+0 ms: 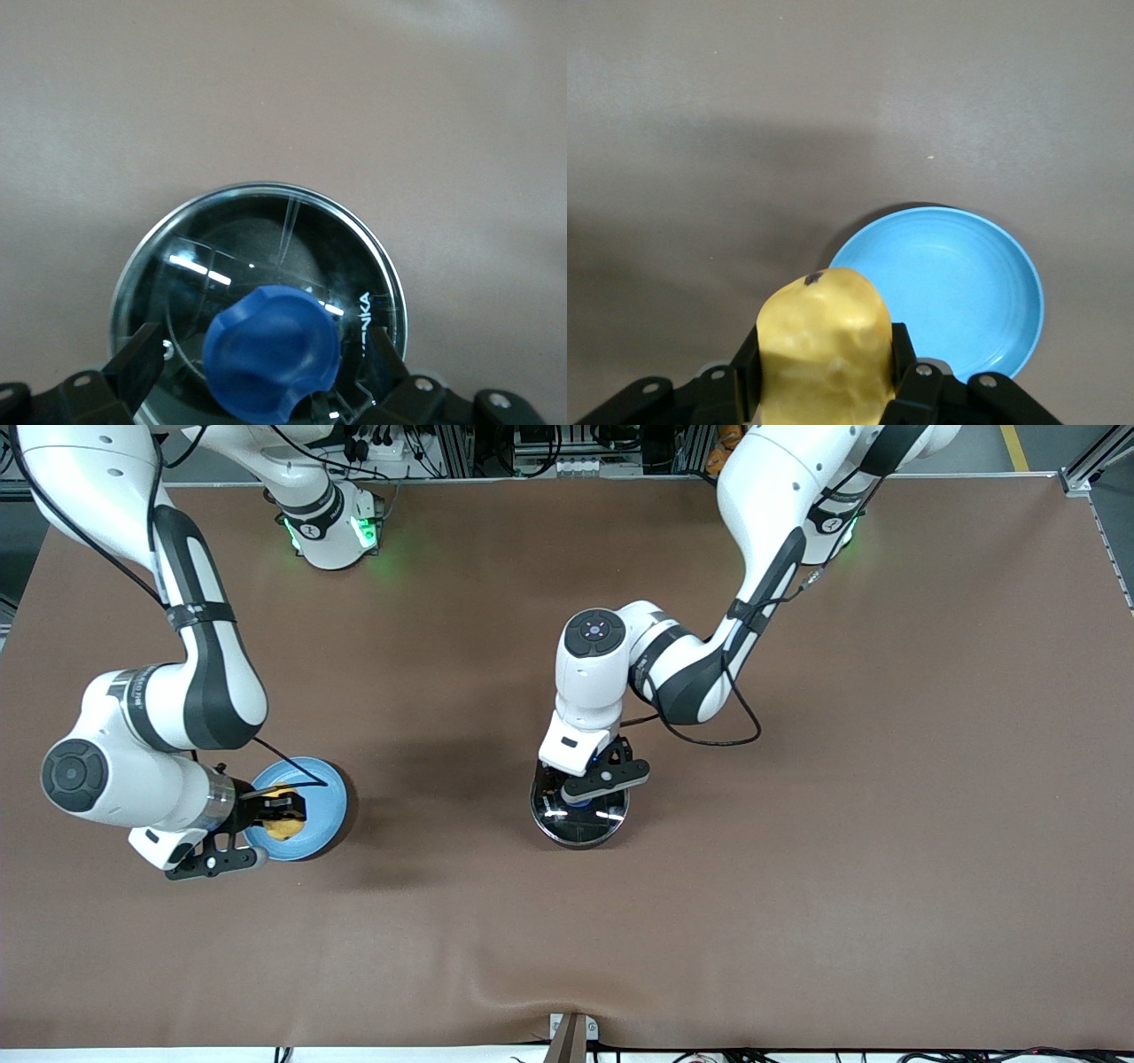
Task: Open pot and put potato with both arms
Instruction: 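Grasp the lid knob with the left gripper while the right gripper lifts the potato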
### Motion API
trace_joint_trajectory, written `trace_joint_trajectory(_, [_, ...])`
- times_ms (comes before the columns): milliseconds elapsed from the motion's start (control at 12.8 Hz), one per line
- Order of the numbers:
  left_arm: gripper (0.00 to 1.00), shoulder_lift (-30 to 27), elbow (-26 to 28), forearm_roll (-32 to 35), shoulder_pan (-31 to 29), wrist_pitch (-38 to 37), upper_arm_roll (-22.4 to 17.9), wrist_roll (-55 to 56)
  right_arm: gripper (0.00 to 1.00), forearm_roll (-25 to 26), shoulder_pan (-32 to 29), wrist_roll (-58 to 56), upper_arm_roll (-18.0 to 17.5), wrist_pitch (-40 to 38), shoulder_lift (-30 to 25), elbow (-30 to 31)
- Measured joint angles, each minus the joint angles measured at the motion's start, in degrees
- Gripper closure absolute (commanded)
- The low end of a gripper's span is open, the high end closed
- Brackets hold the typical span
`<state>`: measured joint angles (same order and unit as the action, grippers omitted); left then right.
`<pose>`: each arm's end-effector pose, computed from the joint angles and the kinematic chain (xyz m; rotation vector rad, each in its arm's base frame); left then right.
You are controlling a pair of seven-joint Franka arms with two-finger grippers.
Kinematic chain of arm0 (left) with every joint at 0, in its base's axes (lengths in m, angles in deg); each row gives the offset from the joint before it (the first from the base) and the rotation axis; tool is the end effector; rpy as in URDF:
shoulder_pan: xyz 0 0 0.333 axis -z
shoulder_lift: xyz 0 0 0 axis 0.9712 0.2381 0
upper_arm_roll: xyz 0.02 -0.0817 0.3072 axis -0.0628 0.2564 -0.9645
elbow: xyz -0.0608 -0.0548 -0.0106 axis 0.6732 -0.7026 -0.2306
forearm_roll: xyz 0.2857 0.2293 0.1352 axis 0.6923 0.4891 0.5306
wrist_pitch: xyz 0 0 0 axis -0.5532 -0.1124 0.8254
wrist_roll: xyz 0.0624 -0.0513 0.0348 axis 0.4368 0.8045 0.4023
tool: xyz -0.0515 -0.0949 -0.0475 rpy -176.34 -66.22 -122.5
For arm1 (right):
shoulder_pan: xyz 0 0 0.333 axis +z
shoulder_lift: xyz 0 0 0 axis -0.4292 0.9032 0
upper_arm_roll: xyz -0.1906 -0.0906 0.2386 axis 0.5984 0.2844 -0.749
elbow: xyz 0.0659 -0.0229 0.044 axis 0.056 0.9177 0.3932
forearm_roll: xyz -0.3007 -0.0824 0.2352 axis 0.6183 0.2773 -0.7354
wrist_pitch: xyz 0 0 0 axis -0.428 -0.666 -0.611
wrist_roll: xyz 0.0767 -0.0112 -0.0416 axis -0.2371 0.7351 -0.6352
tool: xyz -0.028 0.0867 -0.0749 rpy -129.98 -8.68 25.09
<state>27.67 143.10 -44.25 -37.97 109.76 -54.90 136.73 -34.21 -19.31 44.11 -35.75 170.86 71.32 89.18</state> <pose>0.5603 -0.5113 0.2875 2.9743 0.4756 0.3961 0.6800 0.0730 0.3398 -3.0530 -0.2177 0.1363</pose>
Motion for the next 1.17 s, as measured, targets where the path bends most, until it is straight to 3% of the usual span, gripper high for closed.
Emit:
trace_joint_trajectory(467, [0.00,1.5,-0.2,0.0,0.3,0.7,-0.5,0.2,1.00,-2.5,1.2,2.3,0.0,-0.1,0.0,0.0])
trace_joint_trajectory(545, [0.05,1.6,-0.3,0.0,0.3,0.7,-0.5,0.2,1.00,-2.9,1.2,2.4,0.0,-0.1,0.0,0.0])
trace_joint_trajectory(623, [0.28,1.6,-0.3,0.0,0.3,0.7,-0.5,0.2,1.00,-3.3,1.2,2.6,0.0,-0.1,0.0,0.1])
trace_joint_trajectory(701, [0.36,1.6,-0.3,0.0,0.3,0.7,-0.5,0.2,1.00,-3.5,1.2,2.8,0.0,-0.1,0.0,0.1])
trace_joint_trajectory(856, [0.41,1.6,-0.4,0.0,0.3,0.7,-0.5,0.2,1.00,-3.6,1.5,4.0,0.0,-0.2,0.0,0.1])
trace_joint_trajectory(1090, [0.59,1.5,-0.6,0.0,0.4,1.1,-0.5,0.4,1.00,-3.6,2.4,6.1,-0.1,-0.2,0.0,0.1])
trace_joint_trajectory(1168, [0.59,1.5,-0.6,0.0,0.4,1.1,-0.5,0.8,1.00,-3.7,2.8,7.0,-0.1,-0.2,-0.1,0.1])
